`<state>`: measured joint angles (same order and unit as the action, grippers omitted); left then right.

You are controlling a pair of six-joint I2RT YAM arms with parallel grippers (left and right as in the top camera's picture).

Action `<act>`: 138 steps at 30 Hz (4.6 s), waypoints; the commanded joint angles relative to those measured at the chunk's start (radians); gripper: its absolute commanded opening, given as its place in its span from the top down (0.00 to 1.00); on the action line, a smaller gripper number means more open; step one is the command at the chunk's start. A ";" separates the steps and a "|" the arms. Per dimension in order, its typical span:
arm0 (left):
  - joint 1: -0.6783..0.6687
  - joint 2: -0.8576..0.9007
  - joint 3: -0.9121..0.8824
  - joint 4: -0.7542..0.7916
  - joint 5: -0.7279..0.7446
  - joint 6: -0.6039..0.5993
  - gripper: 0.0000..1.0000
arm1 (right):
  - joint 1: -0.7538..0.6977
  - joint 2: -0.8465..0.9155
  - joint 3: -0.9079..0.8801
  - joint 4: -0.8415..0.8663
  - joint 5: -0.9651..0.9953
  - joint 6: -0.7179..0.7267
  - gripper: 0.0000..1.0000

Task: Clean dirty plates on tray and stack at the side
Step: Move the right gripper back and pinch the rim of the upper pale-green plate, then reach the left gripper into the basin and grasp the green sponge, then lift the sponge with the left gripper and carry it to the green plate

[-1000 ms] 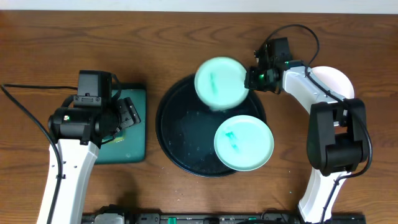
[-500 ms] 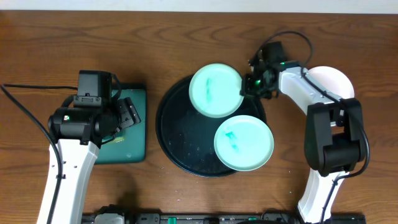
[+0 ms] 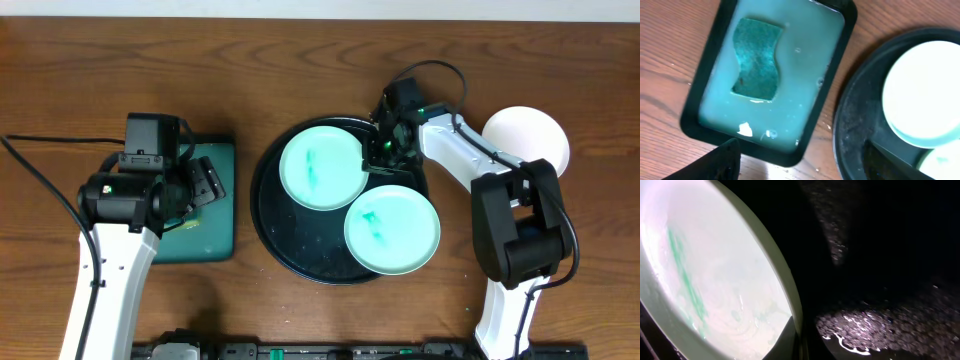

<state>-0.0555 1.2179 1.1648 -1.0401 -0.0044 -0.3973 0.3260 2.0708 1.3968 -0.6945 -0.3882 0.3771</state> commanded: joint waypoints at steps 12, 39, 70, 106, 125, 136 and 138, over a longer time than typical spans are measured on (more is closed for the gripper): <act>0.077 0.257 -0.051 0.090 -0.103 -0.021 0.34 | 0.002 -0.003 -0.006 -0.025 0.025 0.026 0.99; 0.231 0.587 -0.051 0.298 0.091 0.180 0.50 | 0.002 -0.003 -0.006 -0.039 0.025 0.010 0.99; 0.237 0.578 -0.053 0.324 -0.013 0.203 0.63 | 0.002 -0.003 -0.006 -0.058 0.024 0.007 0.99; 0.233 0.195 -0.064 0.319 0.169 0.181 0.93 | 0.002 -0.003 -0.006 -0.076 0.025 0.006 0.99; 0.232 -0.090 -0.064 0.358 0.154 0.349 0.93 | 0.002 -0.003 -0.006 -0.079 0.025 0.000 0.99; 0.159 -0.089 -0.064 0.394 0.131 0.371 0.93 | 0.002 -0.003 -0.006 -0.085 0.025 0.000 0.99; 0.159 -0.088 -0.064 0.394 0.124 0.371 0.92 | 0.002 -0.003 -0.006 -0.086 0.025 0.000 0.99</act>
<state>0.1070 1.1397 1.0901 -0.6537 0.1493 -0.0467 0.3260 2.0708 1.3964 -0.7742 -0.3664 0.3931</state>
